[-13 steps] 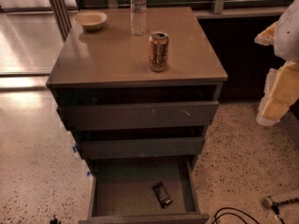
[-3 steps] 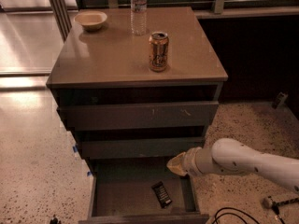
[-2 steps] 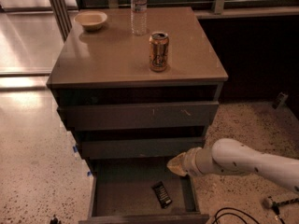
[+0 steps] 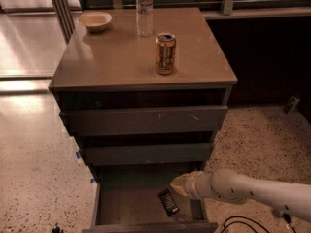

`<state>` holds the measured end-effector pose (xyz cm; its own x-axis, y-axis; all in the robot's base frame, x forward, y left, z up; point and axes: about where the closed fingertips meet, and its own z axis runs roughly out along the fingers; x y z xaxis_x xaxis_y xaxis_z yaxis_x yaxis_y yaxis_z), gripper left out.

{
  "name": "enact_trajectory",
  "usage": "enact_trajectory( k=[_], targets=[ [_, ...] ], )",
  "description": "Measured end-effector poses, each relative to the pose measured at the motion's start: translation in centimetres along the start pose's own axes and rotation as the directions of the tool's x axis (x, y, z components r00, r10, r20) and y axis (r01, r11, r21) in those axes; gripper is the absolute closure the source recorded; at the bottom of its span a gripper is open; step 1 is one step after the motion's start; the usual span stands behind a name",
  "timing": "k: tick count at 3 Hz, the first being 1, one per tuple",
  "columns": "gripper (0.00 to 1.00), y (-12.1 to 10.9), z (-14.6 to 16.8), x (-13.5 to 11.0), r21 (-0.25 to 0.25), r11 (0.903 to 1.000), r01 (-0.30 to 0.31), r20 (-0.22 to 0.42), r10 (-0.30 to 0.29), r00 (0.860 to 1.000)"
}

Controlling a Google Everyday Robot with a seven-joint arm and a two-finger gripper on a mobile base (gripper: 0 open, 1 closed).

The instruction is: Pick rxbar chocolate from bottom drawer and place on counter

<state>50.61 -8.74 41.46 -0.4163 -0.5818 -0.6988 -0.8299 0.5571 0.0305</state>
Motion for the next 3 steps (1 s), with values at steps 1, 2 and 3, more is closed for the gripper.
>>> enact_trajectory(
  k=[1,2,3],
  targets=[
    [1.0,0.8,6.2,4.4,-0.036,0.9989,-0.03,0.003,0.03,1.0],
    [1.0,2.7,8.5,6.6,-0.074,0.9946,-0.073,-0.003,0.073,0.997],
    [1.0,2.7,8.5,6.6,-0.074,0.9946,-0.073,-0.003,0.073,0.997]
  ],
)
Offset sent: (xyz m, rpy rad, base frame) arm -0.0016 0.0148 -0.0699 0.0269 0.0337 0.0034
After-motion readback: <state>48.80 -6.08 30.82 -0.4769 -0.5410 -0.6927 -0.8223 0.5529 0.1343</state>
